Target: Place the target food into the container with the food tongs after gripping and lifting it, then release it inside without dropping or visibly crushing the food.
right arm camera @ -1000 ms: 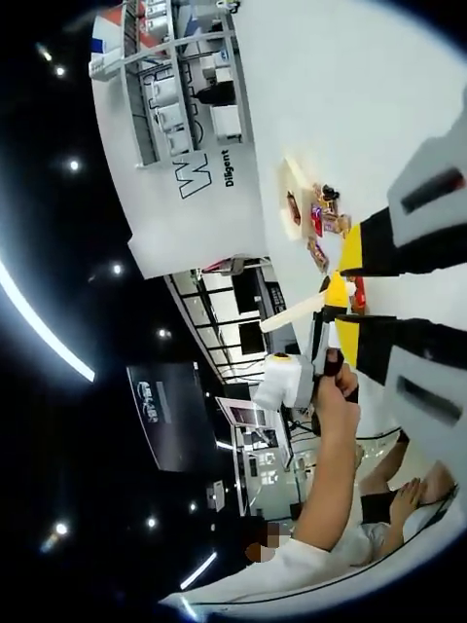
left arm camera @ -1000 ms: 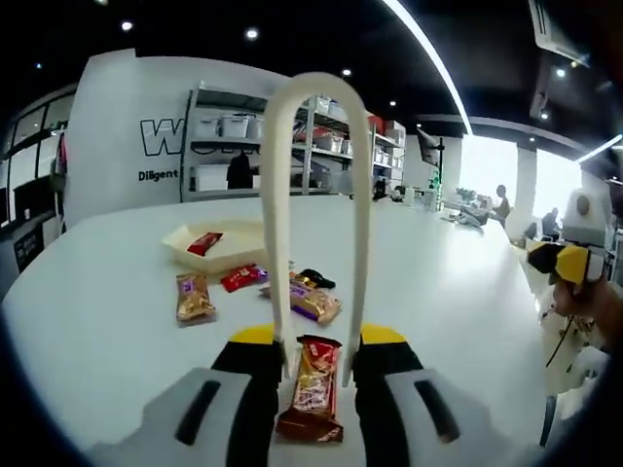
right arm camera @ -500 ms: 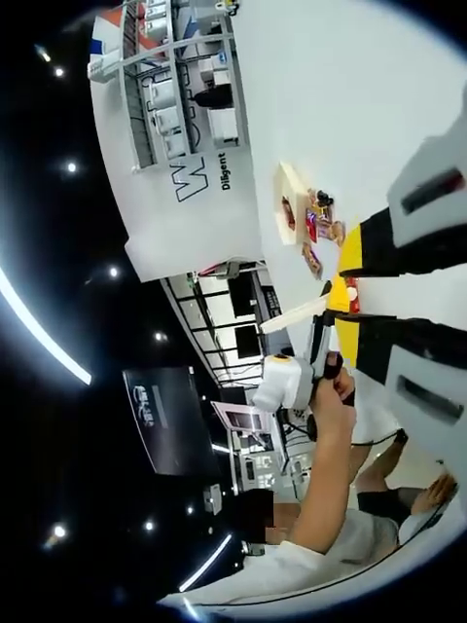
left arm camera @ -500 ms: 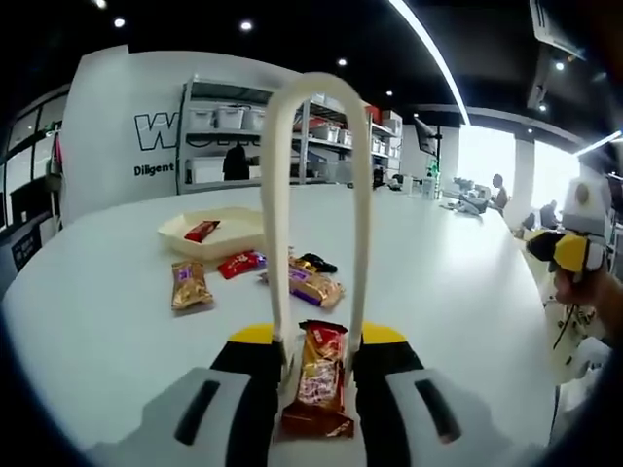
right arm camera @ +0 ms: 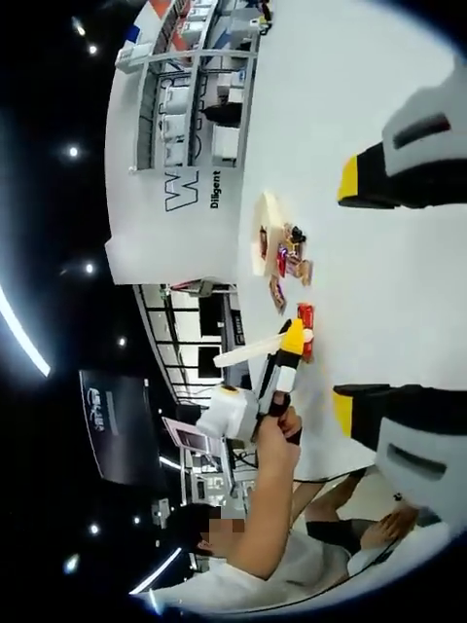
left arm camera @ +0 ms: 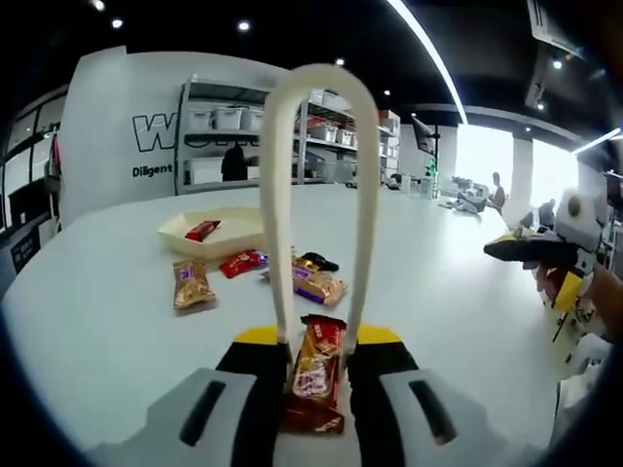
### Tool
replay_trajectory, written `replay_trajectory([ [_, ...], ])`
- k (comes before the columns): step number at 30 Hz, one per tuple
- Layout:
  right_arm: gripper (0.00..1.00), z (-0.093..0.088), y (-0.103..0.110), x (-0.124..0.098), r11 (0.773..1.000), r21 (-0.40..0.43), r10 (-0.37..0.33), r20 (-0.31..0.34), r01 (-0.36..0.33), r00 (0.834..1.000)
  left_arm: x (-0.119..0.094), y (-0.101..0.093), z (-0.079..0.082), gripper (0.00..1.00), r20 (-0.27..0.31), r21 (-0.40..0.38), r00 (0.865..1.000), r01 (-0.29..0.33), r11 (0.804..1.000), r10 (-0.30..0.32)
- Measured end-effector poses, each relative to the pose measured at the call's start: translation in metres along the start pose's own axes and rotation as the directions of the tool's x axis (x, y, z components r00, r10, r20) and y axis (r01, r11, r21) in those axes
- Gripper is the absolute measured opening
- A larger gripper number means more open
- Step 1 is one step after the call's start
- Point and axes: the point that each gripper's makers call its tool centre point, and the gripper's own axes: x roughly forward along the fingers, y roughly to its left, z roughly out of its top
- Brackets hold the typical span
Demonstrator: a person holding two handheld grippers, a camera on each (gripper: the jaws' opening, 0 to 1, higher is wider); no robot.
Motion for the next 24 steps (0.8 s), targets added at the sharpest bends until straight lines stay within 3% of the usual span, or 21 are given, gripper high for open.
replay_trajectory([
  [3, 0.73, -0.005, -0.001, -0.007, 1.0, 0.009, 0.003, -0.005, -0.003, 1.0, -0.001, 0.004, 0.001, 0.22, 0.035, -0.105, 0.999, -0.017, 0.994, 0.021],
  [7, 0.72, -0.011, -0.006, -0.012, 0.999, 0.038, -0.007, -0.014, 0.008, 1.0, 0.001, 0.002, 0.001, 0.21, 0.019, -0.033, 1.0, -0.022, 0.999, 0.023],
  [8, 0.72, -0.013, -0.009, -0.015, 0.999, 0.038, -0.016, -0.022, 0.017, 1.0, 0.002, 0.002, 0.001, 0.21, 0.013, 0.017, 1.0, -0.026, 1.0, 0.026],
  [13, 0.77, -0.014, -0.018, -0.021, 0.998, 0.042, -0.044, -0.037, 0.045, 0.998, 0.001, 0.007, 0.007, 0.22, 0.019, 0.001, 1.0, -0.022, 1.0, 0.022],
  [15, 0.86, -0.017, -0.021, -0.021, 0.996, 0.072, -0.053, -0.059, 0.058, 0.997, -0.002, 0.01, 0.013, 0.22, 0.031, -0.009, 0.999, -0.024, 1.0, 0.024],
  [17, 0.98, -0.02, -0.02, -0.019, 0.994, 0.094, -0.053, -0.07, 0.06, 0.996, -0.002, 0.007, 0.015, 0.22, 0.026, -0.05, 1.0, 0.015, 0.999, -0.014],
  [19, 0.98, -0.022, -0.018, -0.019, 0.994, 0.1, -0.043, -0.082, 0.051, 0.996, -0.004, 0.01, 0.023, 0.22, 0.055, -0.033, 0.998, 0.0, 0.999, 0.002],
  [24, 1.0, -0.022, -0.011, -0.017, 0.995, 0.09, -0.031, -0.087, 0.039, 0.996, -0.001, 0.012, 0.033, 0.22, 0.05, -0.042, 0.999, 0.007, 0.999, -0.005],
])
